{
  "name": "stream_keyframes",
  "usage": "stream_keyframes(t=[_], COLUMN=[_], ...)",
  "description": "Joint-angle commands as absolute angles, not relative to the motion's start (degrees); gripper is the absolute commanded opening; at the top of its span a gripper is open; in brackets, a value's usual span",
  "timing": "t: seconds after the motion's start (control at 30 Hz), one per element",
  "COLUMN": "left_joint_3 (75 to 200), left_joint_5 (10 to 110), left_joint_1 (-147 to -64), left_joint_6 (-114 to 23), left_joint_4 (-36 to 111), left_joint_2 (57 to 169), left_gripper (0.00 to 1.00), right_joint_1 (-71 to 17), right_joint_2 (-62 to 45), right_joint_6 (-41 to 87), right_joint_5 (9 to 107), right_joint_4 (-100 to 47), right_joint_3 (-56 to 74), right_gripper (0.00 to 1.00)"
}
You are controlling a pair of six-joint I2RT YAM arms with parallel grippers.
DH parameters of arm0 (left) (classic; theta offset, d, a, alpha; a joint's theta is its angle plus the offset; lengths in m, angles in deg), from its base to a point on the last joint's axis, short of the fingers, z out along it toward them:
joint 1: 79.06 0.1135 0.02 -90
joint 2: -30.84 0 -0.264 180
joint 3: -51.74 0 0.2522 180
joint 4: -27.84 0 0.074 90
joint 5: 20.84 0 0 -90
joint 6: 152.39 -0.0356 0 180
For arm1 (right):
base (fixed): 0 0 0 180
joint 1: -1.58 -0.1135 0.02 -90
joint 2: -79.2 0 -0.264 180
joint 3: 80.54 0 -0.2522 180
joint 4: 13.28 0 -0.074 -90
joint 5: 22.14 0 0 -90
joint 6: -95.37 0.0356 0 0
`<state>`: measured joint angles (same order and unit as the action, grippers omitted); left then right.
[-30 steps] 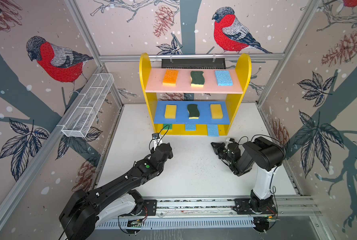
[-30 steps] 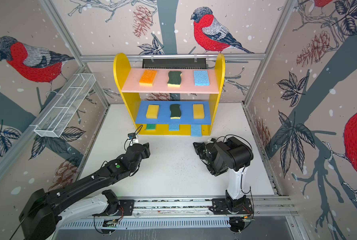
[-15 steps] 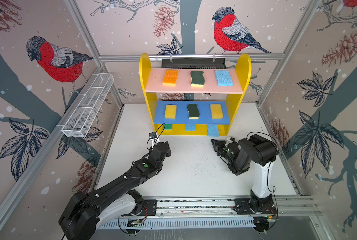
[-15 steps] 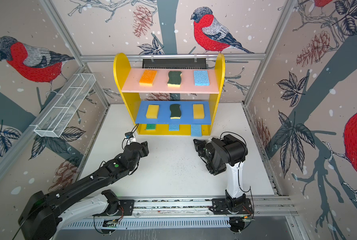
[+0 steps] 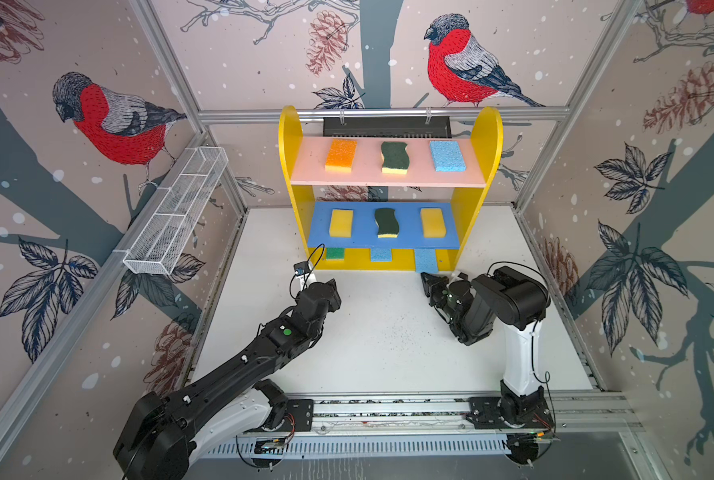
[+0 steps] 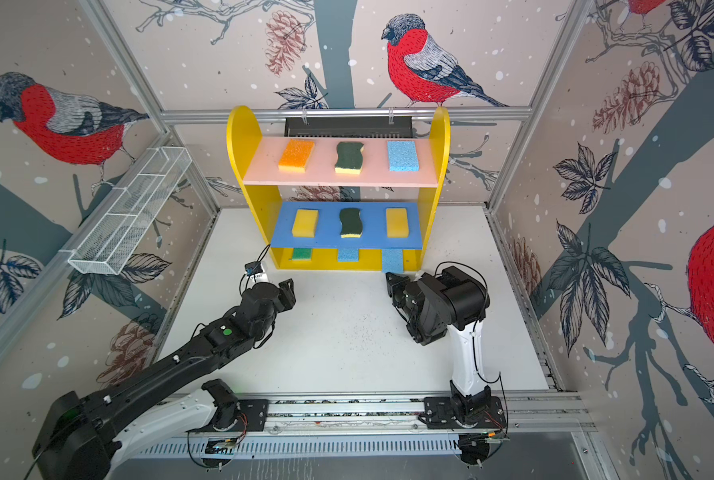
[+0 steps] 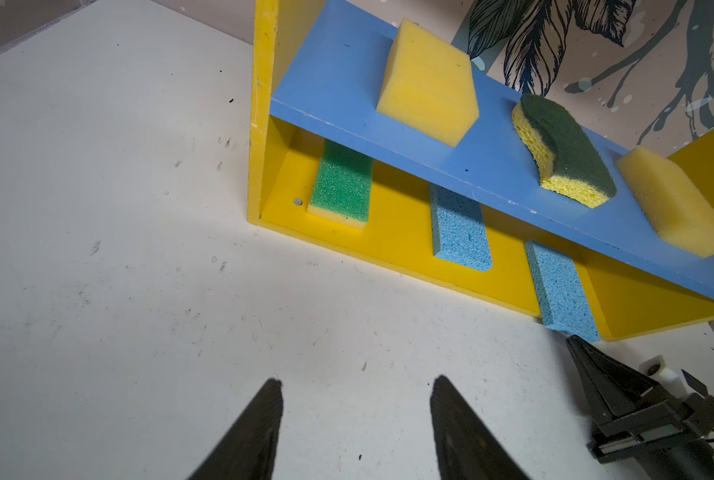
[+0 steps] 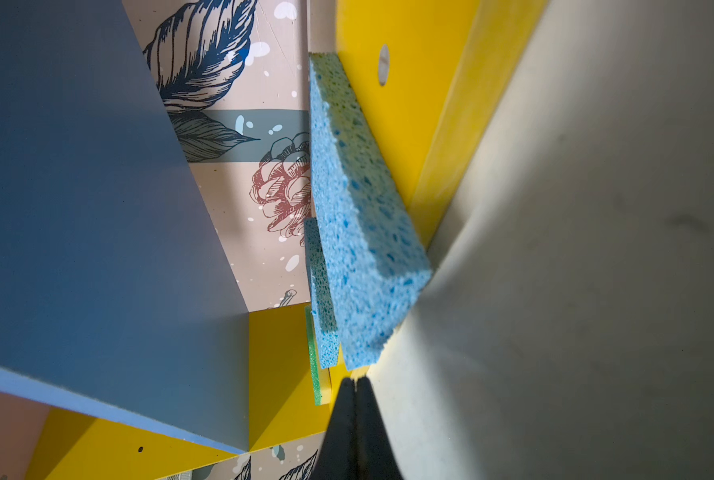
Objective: Place and organize the cleaning sponges onto the shelf
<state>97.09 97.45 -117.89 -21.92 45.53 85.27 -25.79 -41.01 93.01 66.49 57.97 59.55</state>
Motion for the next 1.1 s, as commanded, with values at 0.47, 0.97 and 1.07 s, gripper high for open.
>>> stream_keyframes(t=[0.47, 0.97, 1.07], left_joint_3=[96.72, 96.61, 96.51], left_joint_5=[96.01, 96.01, 96.23], left_joint_1=[-117.38, -117.3, -117.29], left_joint_6=[-21.78, -21.42, -21.26], left_joint_4=[47.58, 48.61, 48.81], left_joint_2=[82.84, 82.17, 82.08], left_gripper=[0.7, 0.73, 0.73], right_joint_1=[-26.83, -26.69, -26.38], right_joint_2=[-38.55, -42.52, -42.86], right_joint_6=[93.4, 94.85, 94.89], right_joint_5=[69.88, 70.95, 70.93], right_joint_4=[42.46, 41.98, 41.42], right_joint_3=[59.73, 57.34, 56.75], right_gripper=[0.01, 0.01, 0.01])
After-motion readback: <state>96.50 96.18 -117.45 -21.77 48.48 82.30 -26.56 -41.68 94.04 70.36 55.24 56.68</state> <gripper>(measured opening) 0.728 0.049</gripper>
